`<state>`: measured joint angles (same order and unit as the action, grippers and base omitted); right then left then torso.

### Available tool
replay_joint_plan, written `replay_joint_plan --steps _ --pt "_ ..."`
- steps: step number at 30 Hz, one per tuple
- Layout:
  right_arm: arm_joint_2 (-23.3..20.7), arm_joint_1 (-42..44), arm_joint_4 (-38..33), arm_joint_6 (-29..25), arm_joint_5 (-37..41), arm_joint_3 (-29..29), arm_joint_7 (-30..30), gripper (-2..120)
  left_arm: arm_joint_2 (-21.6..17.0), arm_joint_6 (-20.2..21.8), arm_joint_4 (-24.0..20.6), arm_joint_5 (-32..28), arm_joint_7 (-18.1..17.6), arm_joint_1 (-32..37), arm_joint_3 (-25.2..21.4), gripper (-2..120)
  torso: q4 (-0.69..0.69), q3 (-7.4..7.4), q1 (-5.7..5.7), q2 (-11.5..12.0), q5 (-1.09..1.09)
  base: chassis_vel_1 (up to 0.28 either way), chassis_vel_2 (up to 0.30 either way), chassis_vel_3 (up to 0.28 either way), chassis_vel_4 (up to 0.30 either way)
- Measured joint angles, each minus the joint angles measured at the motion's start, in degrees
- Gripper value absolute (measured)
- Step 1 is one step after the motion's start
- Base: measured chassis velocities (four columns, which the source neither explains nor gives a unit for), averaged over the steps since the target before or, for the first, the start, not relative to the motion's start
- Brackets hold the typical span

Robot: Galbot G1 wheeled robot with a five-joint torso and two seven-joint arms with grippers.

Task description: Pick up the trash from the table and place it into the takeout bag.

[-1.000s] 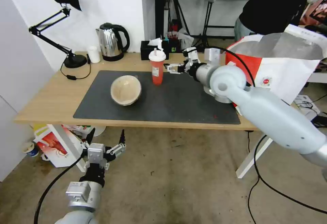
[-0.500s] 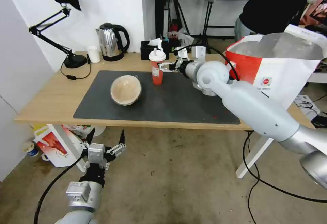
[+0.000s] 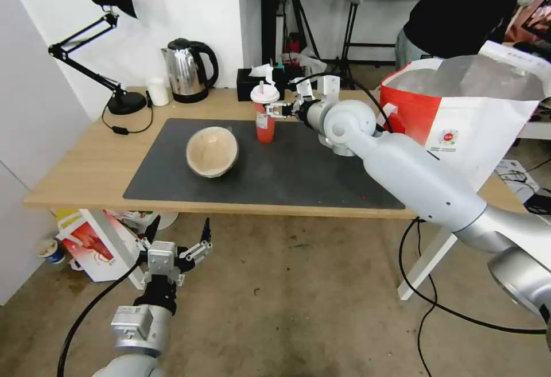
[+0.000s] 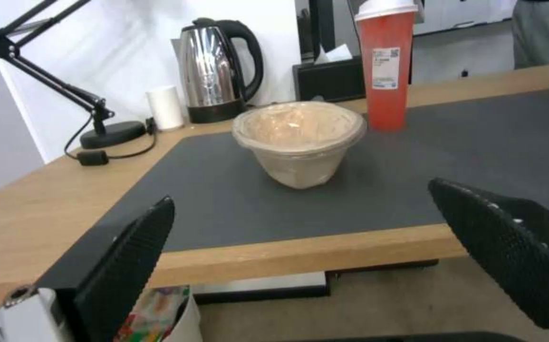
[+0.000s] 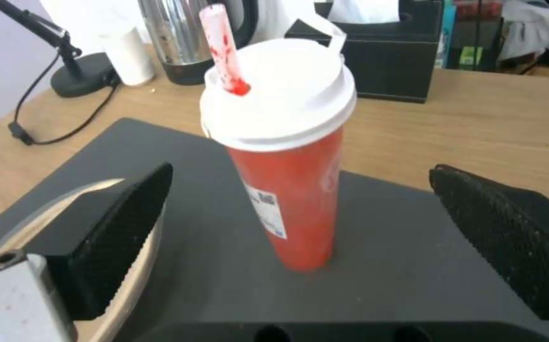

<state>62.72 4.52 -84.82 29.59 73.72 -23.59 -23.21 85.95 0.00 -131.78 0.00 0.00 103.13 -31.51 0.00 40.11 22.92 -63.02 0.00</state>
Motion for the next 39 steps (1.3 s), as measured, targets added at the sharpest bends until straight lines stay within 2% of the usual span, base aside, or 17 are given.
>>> replay_joint_plan --steps 14,27,39 --pt "2.5 -1.1 4.8 0.0 -0.4 0.0 1.9 100 0.0 0.0 0.0 0.0 0.0 0.0 0.0 100 0.0 0.0 0.0 0.0 0.0 0.0 0.0 0.0 0.0" --pt "7.0 -2.7 13.9 0.0 -4.0 -0.6 5.8 100 0.0 0.0 0.0 0.0 0.0 0.0 0.0 100 0.0 0.0 0.0 0.0 0.0 0.0 0.0 0.0 0.0" --pt "9.2 -3.5 15.9 0.1 -4.8 -1.7 6.3 100 0.0 0.0 0.0 0.0 0.0 0.0 0.0 100 0.01 0.0 0.0 0.0 0.0 0.0 0.0 0.0 0.0"
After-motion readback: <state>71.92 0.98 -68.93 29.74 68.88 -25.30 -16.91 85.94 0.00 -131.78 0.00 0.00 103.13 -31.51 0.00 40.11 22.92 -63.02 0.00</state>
